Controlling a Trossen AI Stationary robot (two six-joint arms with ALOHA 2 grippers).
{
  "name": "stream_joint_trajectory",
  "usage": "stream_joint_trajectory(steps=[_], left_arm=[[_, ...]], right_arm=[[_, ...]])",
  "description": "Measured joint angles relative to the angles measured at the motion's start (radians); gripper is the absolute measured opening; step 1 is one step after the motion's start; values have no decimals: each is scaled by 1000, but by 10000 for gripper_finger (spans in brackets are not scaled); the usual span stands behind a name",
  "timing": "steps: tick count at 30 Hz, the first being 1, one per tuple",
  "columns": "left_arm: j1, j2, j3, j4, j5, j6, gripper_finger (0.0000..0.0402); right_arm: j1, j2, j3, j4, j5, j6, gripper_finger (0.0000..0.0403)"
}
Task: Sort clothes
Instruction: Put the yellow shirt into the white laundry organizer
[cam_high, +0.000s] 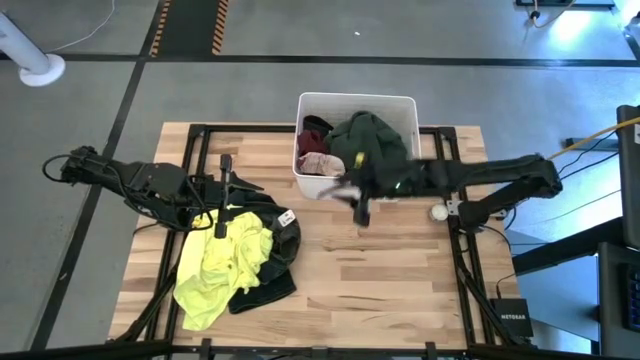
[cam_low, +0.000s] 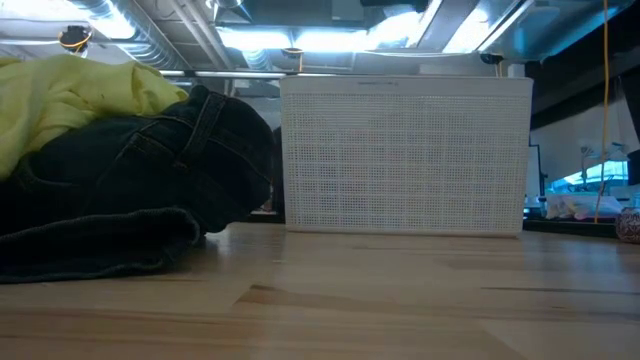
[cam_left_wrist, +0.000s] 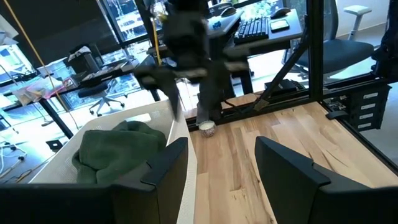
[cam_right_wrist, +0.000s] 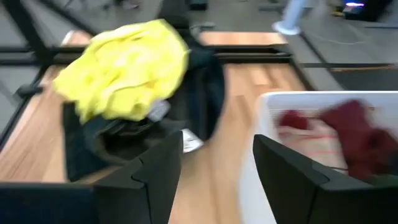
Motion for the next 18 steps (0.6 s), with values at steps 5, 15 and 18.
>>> stream_joint_trajectory(steps=[5,15,18], left_arm=[[0,0,0,0,0,0,182],[0,0,0,1,0,0,182],[0,0,0,1,0,0,182]], right_arm=[[86,106,-4,56,1,-4,214],[160,341,-4,272,0,-41,214],[171,406,-4,354,-6,-60,214]])
